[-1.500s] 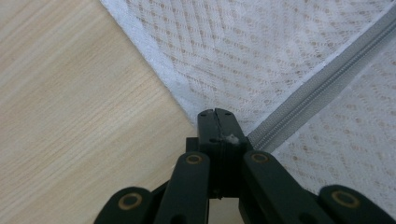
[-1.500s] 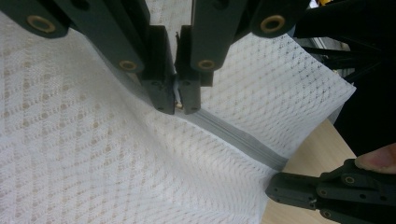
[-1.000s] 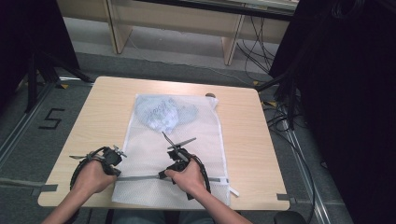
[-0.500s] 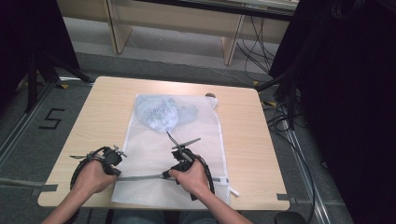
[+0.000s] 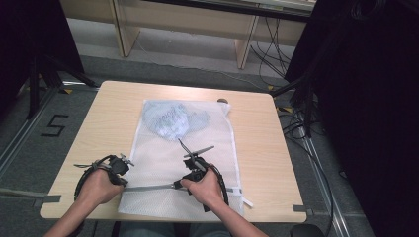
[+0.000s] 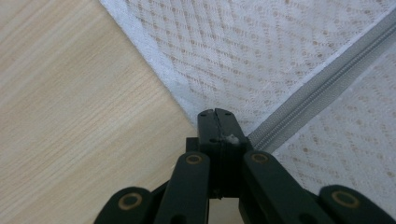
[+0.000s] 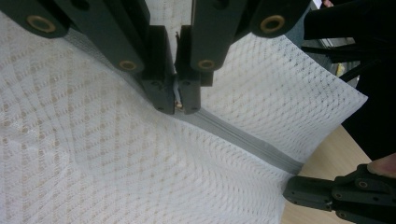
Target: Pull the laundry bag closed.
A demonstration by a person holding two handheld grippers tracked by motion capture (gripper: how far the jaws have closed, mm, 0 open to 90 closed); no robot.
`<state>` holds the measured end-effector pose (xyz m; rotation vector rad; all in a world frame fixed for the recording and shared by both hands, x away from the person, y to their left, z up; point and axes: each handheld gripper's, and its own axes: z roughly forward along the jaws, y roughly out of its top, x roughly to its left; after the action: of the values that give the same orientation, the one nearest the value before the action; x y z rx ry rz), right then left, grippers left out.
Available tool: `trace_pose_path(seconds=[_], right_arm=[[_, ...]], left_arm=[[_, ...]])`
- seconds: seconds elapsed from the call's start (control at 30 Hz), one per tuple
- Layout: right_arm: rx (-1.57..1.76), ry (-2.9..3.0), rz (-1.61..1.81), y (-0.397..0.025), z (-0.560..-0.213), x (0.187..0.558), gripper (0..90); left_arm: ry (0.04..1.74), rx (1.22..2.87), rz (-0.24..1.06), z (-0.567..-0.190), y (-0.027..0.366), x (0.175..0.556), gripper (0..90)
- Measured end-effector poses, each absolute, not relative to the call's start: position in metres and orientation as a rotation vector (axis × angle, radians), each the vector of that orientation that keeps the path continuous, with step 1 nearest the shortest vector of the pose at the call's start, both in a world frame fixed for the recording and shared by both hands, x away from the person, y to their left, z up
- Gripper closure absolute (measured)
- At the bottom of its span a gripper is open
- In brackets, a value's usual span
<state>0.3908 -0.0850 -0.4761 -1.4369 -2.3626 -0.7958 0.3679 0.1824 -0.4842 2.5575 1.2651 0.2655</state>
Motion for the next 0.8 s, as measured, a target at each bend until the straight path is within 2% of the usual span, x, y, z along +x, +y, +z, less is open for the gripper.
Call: trace_pose_path(seconds=[0.8], right_arm=[[-1.459,-2.337,-0.824,-0.099,-0.475,0.393,87.0]], left_arm=[[1.258,2.564,0.258,-0.484,0.183,0.368,90.0]])
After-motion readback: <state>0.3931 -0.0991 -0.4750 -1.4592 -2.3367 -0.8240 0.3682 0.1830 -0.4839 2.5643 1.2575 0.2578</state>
